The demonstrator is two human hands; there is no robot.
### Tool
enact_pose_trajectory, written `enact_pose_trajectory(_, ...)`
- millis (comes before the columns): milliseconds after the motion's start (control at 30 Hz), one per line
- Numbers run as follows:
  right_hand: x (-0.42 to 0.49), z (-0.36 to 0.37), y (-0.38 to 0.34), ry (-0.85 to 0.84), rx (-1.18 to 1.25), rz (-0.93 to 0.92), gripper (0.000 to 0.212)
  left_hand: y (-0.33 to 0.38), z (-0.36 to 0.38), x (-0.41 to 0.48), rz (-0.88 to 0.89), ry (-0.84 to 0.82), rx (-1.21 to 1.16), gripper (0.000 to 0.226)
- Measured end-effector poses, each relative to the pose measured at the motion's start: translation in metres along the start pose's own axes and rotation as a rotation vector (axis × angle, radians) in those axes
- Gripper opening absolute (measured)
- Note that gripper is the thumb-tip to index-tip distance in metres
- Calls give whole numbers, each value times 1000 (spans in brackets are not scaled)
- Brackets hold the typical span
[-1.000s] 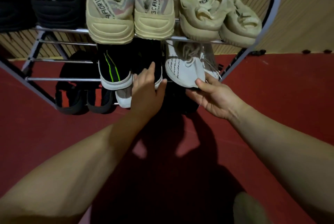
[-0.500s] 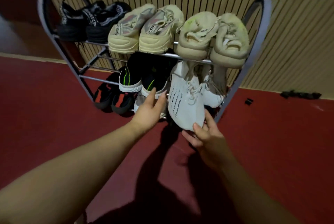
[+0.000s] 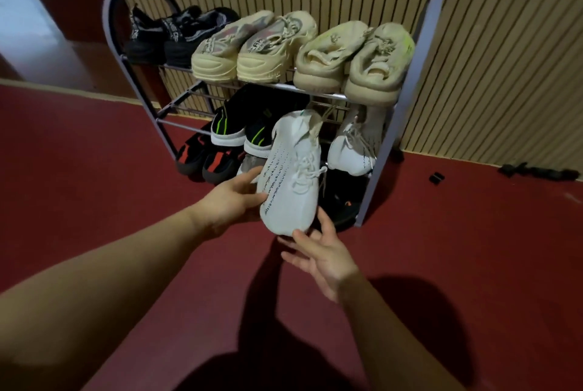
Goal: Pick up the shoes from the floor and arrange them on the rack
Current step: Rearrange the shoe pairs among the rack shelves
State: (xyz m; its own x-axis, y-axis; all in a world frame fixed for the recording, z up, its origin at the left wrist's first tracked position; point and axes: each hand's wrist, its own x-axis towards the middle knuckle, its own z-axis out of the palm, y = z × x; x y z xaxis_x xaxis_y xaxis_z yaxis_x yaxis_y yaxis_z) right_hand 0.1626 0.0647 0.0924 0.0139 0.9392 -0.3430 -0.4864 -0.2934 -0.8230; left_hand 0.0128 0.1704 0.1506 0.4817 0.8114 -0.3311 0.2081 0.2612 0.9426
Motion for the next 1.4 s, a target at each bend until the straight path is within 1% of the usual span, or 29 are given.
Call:
enact_pose_trajectory(67,2,-3,-7,-6,-61,60,68,-11,-5,3,16,-10,1,48)
enact_pose_trajectory(133,4,-4,-19,82,-75,81,63,-17,-13,3,20,-33,2,50)
enact_pose_trajectory(233,9,-7,-35,260,-71,-29,62,-21,-32,1,-3,-120,36,53)
enact_pose_trajectory(333,9,-9,-47,342,-145,-152,65,-25,-55,-1,-19,-276,125,57)
enact_pose_trajectory(433,10,-7,-58,409,-279,-240,67,-23,-83,3,-32,-327,113,55)
enact_pose_trajectory(533,10,0,-68,467,-429,-255,71,-21,-109,10,-33,-425,158,55)
enact_pose_trajectory(600,7,9,-70,489,-603,-248,69,-19,-119,10,-38,-483,199,52)
enact_pose_trajectory(633,5,15,-71,483,-702,-234,64,-18,-121,9,-37,-506,226,51)
enact_pose_trajectory(733,1,22,-67,366,-910,-112,54,-17,-120,7,-29,-531,355,48)
enact_pose_trajectory(833,1,18,-53,241,-1063,50,55,-19,-121,9,-19,-464,460,45)
enact_pose_trajectory(900,-1,17,-47,131,-1106,150,52,-17,-125,7,-6,-411,496,43)
enact_pose_trajectory(933,-2,16,-46,94,-1079,185,46,-16,-127,5,-12,-402,462,41)
enact_pose_trajectory(967,-3,17,-46,64,-1039,199,40,-15,-131,3,-34,-404,401,38)
enact_pose_trajectory(1033,-3,17,-47,30,-961,169,40,-15,-136,0,-69,-405,300,33)
enact_pose_trajectory(1100,0,17,-42,-20,-873,166,45,-16,-139,-3,-69,-404,320,31)
enact_pose_trajectory(1167,2,20,-37,-124,-803,190,48,-17,-137,-4,-57,-405,371,30)
enact_pose_trajectory(1233,2,24,-37,-200,-836,193,55,-14,-136,-4,-73,-403,361,29)
enact_pose_trajectory(1267,2,26,-39,-227,-857,197,55,-13,-135,-3,-81,-400,335,28)
enact_pose_trajectory(1333,0,26,-40,-266,-918,201,46,-10,-135,1,-68,-402,325,24)
enact_pose_trajectory(1400,-2,23,-39,-259,-953,190,36,-9,-134,5,-56,-419,388,23)
